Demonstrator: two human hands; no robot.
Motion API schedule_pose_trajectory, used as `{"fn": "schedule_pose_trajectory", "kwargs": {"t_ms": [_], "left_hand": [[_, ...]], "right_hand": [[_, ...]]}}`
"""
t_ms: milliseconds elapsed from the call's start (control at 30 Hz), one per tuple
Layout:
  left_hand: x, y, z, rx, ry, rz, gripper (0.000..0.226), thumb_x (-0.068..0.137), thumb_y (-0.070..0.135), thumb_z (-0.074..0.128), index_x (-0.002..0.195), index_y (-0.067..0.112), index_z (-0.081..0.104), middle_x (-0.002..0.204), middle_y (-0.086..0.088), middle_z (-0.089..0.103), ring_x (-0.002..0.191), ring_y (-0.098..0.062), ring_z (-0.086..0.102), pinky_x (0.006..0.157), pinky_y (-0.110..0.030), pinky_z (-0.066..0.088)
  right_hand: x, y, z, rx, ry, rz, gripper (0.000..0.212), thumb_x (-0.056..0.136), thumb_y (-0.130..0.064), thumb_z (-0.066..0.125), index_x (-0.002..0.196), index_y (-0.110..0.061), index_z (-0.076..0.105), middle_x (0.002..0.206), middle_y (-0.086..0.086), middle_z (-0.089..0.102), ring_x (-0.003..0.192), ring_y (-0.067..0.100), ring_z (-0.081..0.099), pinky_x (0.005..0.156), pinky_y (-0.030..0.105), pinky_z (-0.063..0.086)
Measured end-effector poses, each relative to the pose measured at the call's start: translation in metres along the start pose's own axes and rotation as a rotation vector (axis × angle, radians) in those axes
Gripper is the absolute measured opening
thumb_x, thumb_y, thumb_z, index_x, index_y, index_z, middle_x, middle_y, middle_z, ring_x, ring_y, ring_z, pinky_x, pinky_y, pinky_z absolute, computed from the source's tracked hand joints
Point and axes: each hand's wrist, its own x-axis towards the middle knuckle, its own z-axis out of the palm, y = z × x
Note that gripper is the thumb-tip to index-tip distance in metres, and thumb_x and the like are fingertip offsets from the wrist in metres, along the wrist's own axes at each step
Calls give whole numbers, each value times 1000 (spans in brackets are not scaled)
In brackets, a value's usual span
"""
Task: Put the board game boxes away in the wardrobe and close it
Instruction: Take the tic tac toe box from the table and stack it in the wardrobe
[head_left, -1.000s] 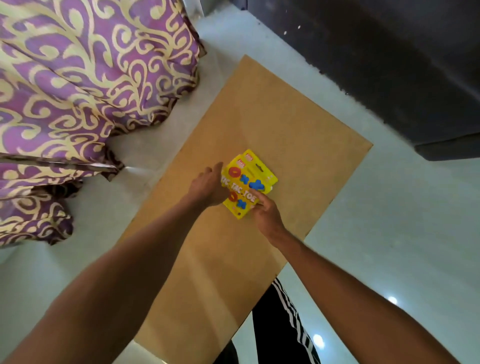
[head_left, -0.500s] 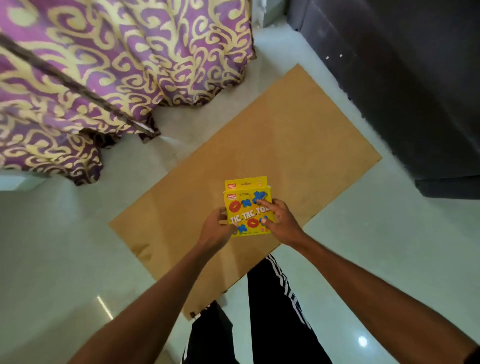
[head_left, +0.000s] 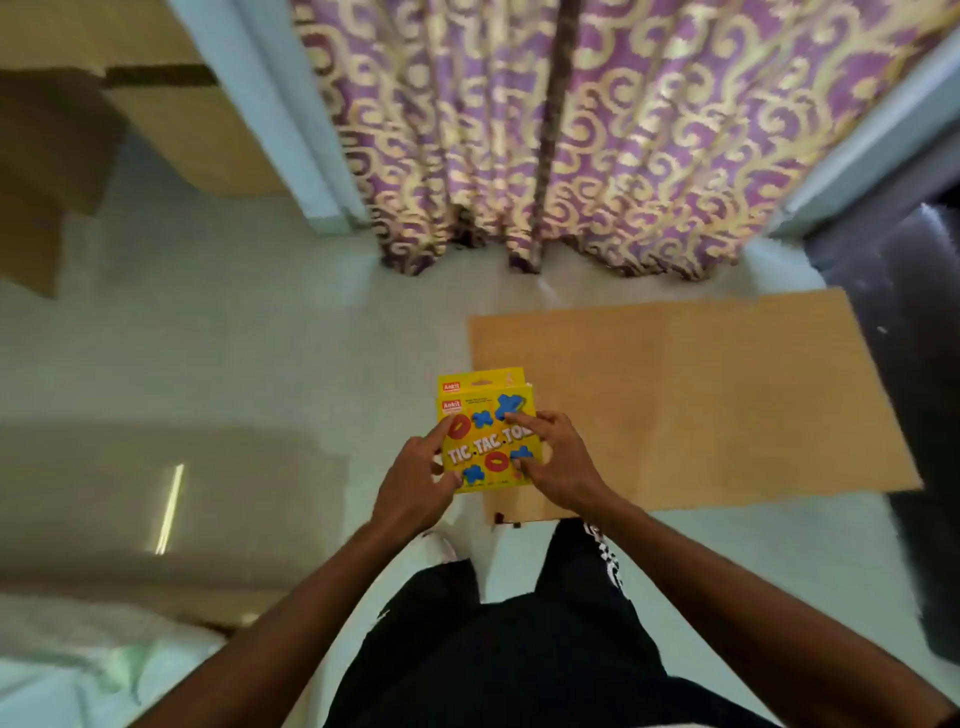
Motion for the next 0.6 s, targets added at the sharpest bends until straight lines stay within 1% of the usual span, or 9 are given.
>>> {"fn": "schedule_pose_trajectory", "kwargs": {"t_ms": [67,133,200,267,333,400,467,500,600], "left_hand": [[-43,-55,-43,-71,142,-71,80,82,21,69,148,43,29,113,-1,54,91,-14,61,83,-33,54],[-75,-95,-71,-128,259,-119,79,81,23,71,147,43,32,111,1,55,90,-12,61,85,-32,52],[-107,-135,-98,-183,409,-185,79,79,24,75,146,43,36,110,4,56,89,-10,60,86,-32,51],[-133,-169,-124,-284,553,-264,80,77,18,78,143,44,41,110,5,57,87,-9,63,85,-33,55],[-150,-192,-145,-403,660,-311,81,74,10,79,140,43,45,111,0,58,87,-12,66,80,-35,59],[-161,-212,-165,-479,760,-326,80,73,6,79,136,44,48,111,-3,58,87,-14,66,76,-34,60],[-165,-228,-185,-511,838,-320,80,73,2,78,130,49,47,109,-4,57,87,-14,65,72,-31,60],[-166,-238,-198,-534,880,-324,80,72,1,78,127,51,47,108,-3,57,86,-14,65,71,-29,59],[-159,-267,-239,-611,966,-332,79,72,-2,78,125,49,49,107,-4,58,84,-13,64,67,-22,57]], "right_hand": [[2,-45,61,-67,-122,-97,65,77,0,72,129,-36,57,121,-3,38,114,15,46,101,28,45],[8,-80,105,-120,-207,-193,64,76,-2,72,129,-33,57,122,1,41,112,14,46,101,26,43],[12,-117,153,-203,-311,-331,62,76,-6,71,131,-32,56,120,6,46,108,12,46,97,20,39],[20,-154,202,-267,-412,-459,62,76,-8,69,131,-32,56,116,8,47,104,14,47,93,12,34],[27,-187,240,-294,-480,-517,63,75,-6,70,131,-32,56,116,7,46,105,15,49,92,12,33],[34,-215,273,-317,-543,-553,64,74,-5,71,131,-31,57,117,7,46,105,14,49,92,12,34],[45,-240,299,-335,-591,-595,66,72,-6,73,132,-30,57,118,7,47,105,11,47,89,7,33],[52,-255,315,-339,-617,-624,66,71,-9,73,132,-30,56,118,7,47,105,10,46,89,7,32],[79,-297,358,-346,-663,-690,67,68,-19,69,132,-35,55,115,5,48,106,8,46,93,16,37]]}}
